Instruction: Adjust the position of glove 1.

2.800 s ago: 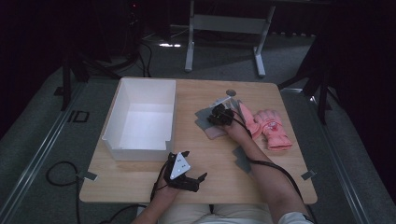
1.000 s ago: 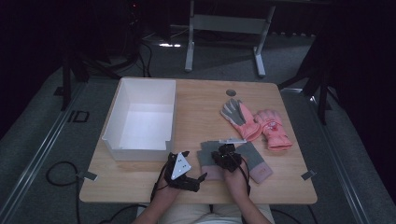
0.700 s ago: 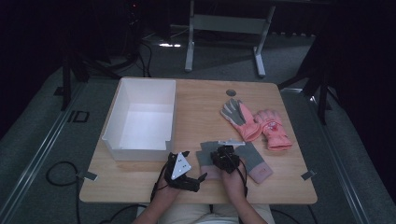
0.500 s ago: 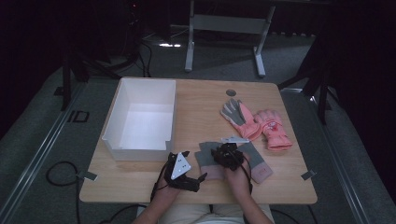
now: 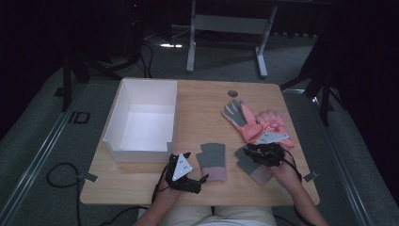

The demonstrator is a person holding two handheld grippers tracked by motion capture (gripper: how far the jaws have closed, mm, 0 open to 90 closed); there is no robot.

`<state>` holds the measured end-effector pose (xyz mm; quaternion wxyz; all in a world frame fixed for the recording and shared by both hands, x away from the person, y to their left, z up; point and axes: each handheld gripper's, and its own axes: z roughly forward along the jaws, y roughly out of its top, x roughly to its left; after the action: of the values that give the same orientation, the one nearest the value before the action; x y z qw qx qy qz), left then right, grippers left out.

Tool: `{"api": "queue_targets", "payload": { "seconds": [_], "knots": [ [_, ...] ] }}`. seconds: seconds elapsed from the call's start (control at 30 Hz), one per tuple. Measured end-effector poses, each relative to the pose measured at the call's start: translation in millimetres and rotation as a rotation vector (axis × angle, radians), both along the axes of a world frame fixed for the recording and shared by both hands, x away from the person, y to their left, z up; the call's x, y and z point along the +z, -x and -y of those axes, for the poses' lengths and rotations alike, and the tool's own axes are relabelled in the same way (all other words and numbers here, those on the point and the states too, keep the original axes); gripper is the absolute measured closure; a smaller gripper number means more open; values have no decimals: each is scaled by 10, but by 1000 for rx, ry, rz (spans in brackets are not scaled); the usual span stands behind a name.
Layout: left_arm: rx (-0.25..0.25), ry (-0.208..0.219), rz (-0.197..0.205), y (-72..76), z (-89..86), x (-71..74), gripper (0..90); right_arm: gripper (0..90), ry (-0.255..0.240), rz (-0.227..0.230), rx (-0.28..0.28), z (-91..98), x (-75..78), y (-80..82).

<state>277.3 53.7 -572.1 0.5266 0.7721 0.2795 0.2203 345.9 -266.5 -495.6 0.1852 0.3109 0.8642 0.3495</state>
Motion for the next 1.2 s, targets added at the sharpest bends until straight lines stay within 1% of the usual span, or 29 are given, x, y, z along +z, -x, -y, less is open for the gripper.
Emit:
{"api": "queue_targets", "payload": {
  "seconds": [0.03, 0.07, 0.1, 0.13, 0.17, 0.2, 0.3, 0.33, 0.37, 0.4, 0.43, 0.5, 0.53, 0.57, 0.6, 0.63, 0.7, 0.77, 0.8, 0.87, 0.9, 0.93, 0.97, 1.0, 1.1, 1.13, 1.2],
  "knots": [
    [0, -1, -2, -3, 0, 1, 0, 688, 11, -5, 8, 47, -17, -3],
    [1, 0, -3, -4, 0, 1, 0, 691, 31, -21, 19, 119, -51, -8],
    [2, 1, -3, -3, -1, 0, 0, 692, 44, -24, 17, 159, -73, -13],
    [1, 1, -3, -3, -1, 0, 0, 700, 57, -47, 17, 222, -118, -33],
    [1, -1, -2, -3, 1, 0, 0, 700, 67, -59, 20, 261, -157, -48],
    [2, -1, -3, -3, 3, 0, 0, 699, 82, -62, 17, 290, -195, -61],
    [12, -5, -1, -1, 7, 1, 0, 673, 90, -99, 31, 332, -312, -108],
    [11, -7, -1, 0, 8, 1, 0, 668, 96, -123, 33, 340, -360, -129],
    [11, -7, -1, 0, 8, 1, 0, 668, 96, -123, 33, 340, -360, -129],
    [10, -11, 2, 3, 11, 1, 0, 641, 110, -128, 20, 362, -455, -162],
    [10, -10, 3, 5, 11, 0, 0, 638, 88, -137, 15, 378, -464, -169],
    [9, -9, 3, 5, 10, 0, 0, 643, 90, -132, 30, 383, -475, -176],
    [9, -9, 3, 5, 11, 0, 0, 677, 95, -135, 33, 379, -474, -183],
    [9, -9, 3, 5, 11, 0, 0, 677, 95, -135, 33, 379, -474, -183],
    [8, -11, 3, 4, 11, 0, 0, 725, 102, -147, 30, 366, -466, -185],
    [10, -9, 3, 4, 10, 0, 0, 812, 145, -132, 45, 309, -454, -160],
    [12, -8, 3, 5, 9, 0, 0, 840, 164, -128, 37, 275, -446, -152],
    [13, -9, 3, 4, 10, 0, 0, 852, 156, -139, 15, 271, -436, -149],
    [12, -9, 6, 6, 9, 0, 0, 854, 151, -150, 6, 270, -420, -137],
    [12, -7, 8, 9, 9, 0, 0, 856, 133, -161, 10, 260, -354, -73],
    [10, -9, 7, 8, 10, 0, 0, 856, 128, -148, 8, 249, -300, -22],
    [10, -11, 6, 7, 10, 0, 0, 856, 110, -138, -4, 248, -229, 27],
    [11, -11, 5, 6, 11, 1, 0, 856, 74, -137, -18, 250, -150, 75],
    [11, -9, 7, 7, 9, 0, 0, 856, 51, -119, -36, 253, -65, 125],
    [13, -9, 6, 8, 10, 0, 0, 856, -16, -78, -141, 277, 172, 249],
    [14, -10, 7, 9, 13, 0, 0, 856, -35, -62, -180, 282, 232, 289],
    [16, -11, 10, 12, 14, 0, 0, 856, -69, -47, -256, 295, 313, 355]
  ]
}}
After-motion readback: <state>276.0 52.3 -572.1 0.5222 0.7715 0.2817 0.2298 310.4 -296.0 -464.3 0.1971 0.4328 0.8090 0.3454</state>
